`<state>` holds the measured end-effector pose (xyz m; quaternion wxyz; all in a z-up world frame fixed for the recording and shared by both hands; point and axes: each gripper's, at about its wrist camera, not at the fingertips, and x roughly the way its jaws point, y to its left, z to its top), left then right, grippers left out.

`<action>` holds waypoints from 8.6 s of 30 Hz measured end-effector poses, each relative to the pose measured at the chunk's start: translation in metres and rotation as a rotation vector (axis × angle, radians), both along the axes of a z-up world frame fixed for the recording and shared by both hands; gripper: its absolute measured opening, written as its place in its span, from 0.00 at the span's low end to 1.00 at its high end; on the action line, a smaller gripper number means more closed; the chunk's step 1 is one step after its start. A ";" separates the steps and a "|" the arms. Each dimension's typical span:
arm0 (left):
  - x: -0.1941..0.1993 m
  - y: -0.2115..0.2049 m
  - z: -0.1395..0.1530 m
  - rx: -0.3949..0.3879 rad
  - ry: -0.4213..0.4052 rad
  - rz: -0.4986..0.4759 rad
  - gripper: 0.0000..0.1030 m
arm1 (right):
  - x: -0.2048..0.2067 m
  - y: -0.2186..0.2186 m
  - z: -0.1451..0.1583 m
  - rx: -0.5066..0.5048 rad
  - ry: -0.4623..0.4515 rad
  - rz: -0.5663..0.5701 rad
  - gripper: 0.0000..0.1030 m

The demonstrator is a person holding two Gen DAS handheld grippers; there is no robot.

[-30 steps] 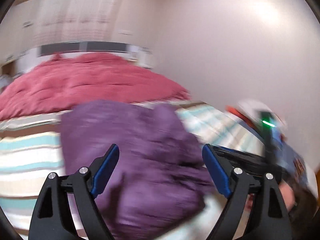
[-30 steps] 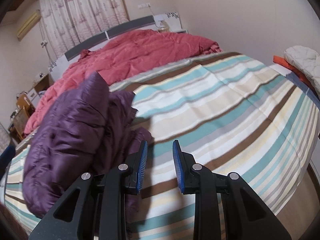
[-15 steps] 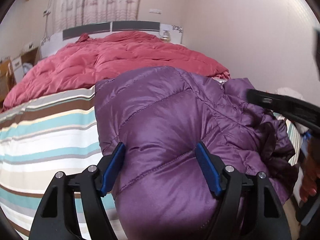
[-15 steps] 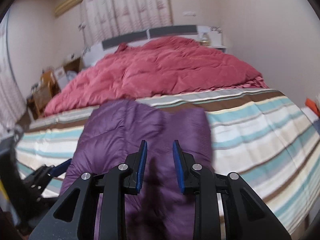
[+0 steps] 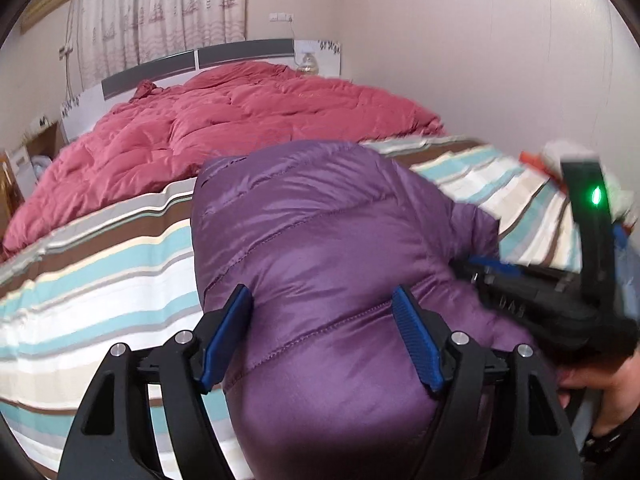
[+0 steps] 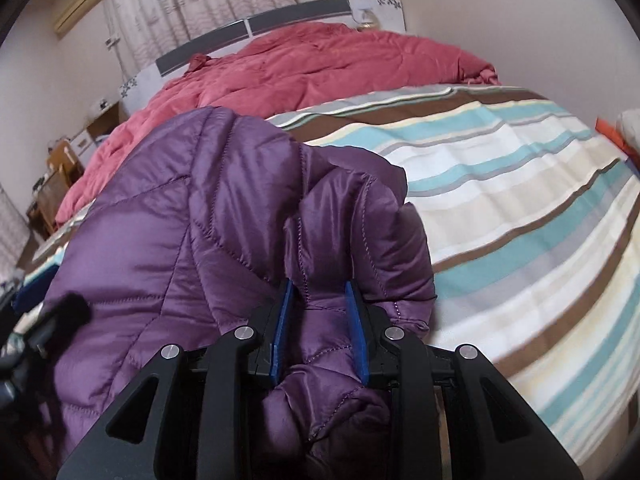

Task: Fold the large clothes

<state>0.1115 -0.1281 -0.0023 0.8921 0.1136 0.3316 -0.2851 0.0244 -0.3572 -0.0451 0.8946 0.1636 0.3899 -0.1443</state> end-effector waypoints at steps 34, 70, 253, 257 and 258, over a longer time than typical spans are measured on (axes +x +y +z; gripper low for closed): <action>0.083 -0.063 -0.026 0.108 0.110 0.117 0.87 | 0.048 -0.022 -0.011 -0.004 0.019 -0.016 0.36; 0.005 -0.027 -0.016 0.091 -0.026 0.081 0.94 | -0.017 -0.004 0.012 0.010 -0.044 0.033 0.41; -0.029 0.275 -0.030 -0.051 0.038 0.542 0.98 | 0.030 0.220 0.026 -0.013 -0.096 0.439 0.67; -0.045 0.277 -0.025 -0.068 0.025 0.557 0.98 | 0.015 0.230 0.029 -0.026 -0.111 0.475 0.73; -0.049 0.278 -0.023 -0.074 0.022 0.567 0.98 | 0.010 0.233 0.030 -0.028 -0.115 0.482 0.76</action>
